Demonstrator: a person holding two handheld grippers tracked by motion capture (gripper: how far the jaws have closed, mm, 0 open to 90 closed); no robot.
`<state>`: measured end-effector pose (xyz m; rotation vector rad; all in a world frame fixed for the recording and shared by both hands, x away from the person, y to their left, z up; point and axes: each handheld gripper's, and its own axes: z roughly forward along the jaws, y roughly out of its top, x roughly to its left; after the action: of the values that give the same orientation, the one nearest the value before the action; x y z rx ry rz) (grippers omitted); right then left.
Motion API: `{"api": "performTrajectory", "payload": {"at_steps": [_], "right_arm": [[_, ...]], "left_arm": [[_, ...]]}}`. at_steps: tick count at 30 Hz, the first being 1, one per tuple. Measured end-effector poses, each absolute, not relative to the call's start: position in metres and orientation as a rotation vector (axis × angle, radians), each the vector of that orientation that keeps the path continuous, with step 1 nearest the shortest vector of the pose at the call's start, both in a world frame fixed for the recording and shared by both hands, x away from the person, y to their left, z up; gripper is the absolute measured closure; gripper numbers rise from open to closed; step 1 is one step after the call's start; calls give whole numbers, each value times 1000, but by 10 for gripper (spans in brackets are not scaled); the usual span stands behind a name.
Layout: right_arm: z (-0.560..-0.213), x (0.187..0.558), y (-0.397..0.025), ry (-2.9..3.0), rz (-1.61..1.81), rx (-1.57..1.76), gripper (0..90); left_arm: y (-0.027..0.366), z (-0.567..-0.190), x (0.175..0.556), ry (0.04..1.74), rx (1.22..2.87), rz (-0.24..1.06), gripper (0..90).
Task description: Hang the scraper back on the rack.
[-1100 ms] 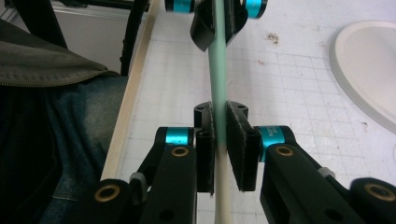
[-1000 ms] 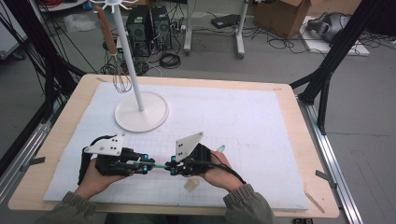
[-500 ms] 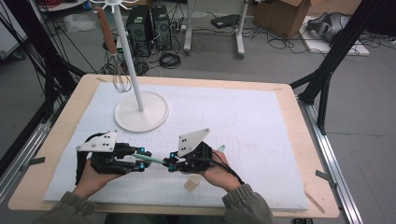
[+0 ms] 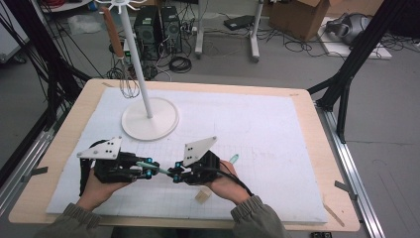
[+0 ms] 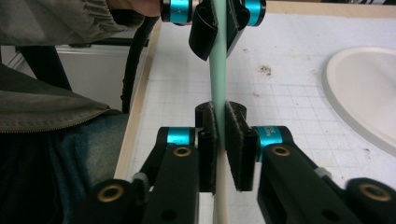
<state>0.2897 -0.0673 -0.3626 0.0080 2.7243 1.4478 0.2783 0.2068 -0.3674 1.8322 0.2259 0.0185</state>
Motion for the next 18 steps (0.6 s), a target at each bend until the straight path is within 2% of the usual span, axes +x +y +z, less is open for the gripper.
{"api": "performTrajectory", "payload": {"at_steps": [5, 6, 8, 12, 15, 18], "right_arm": [[-367, 290, -65, 2770, 1340, 5, 748], [-369, 290, -64, 2779, 1325, 5, 752], [-370, 289, -62, 2774, 1284, -7, 831], [-371, 289, -59, 2770, 1309, 10, 842], [-371, 290, -59, 2742, 1396, 42, 844], [-369, 290, -57, 2725, 1464, 55, 844]], "left_arm": [[209, -366, 279, 228, 1826, 20, 819], [209, -365, 279, 228, 1822, 23, 818], [209, -364, 278, 220, 1816, 19, 818], [211, -363, 277, 224, 1794, 41, 811], [211, -363, 278, 241, 1779, 45, 747], [211, -363, 278, 244, 1781, 47, 734]]}}
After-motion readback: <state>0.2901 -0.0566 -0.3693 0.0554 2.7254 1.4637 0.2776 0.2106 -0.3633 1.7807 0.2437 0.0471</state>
